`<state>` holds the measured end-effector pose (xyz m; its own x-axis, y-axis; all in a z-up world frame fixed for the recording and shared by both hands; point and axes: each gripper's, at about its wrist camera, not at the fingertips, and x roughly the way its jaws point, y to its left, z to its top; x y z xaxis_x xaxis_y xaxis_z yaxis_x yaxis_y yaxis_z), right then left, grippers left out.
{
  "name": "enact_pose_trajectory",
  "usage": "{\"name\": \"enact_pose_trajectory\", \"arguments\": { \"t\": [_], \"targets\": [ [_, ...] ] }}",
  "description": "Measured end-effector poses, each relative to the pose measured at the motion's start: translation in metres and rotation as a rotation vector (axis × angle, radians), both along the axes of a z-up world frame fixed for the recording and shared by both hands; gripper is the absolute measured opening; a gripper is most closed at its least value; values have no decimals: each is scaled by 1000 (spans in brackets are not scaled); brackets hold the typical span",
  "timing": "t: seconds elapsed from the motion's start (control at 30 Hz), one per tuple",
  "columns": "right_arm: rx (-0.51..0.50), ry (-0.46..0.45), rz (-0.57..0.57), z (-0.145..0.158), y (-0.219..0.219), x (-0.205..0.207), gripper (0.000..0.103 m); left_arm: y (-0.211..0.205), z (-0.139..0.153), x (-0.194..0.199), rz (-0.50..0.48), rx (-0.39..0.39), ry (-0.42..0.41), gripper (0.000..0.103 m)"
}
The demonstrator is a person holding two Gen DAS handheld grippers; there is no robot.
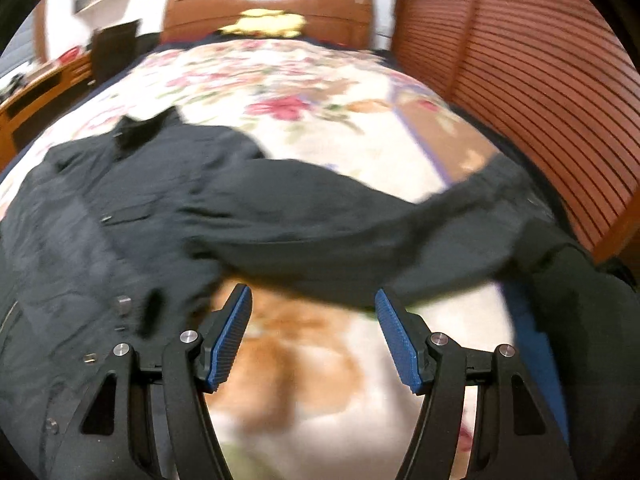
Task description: Fold large clothes
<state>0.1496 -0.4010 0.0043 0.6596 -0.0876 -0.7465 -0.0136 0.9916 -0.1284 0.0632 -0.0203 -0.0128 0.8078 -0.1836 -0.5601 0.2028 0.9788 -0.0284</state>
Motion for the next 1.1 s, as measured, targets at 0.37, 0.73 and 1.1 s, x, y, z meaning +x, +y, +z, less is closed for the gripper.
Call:
{"name": "enact_pose_trajectory", "arguments": {
  "t": [0.37, 0.73, 1.1],
  "targets": [
    [103, -23, -145, -1, -37, 42, 66, -2, -2, 1, 3, 4, 9, 56],
    [64, 18, -277, -22, -54, 86, 29, 0, -7, 5, -4, -9, 34, 56],
    [-9, -193, -107, 45, -7, 46, 3, 1, -5, 0, -4, -13, 12, 56]
  ]
}}
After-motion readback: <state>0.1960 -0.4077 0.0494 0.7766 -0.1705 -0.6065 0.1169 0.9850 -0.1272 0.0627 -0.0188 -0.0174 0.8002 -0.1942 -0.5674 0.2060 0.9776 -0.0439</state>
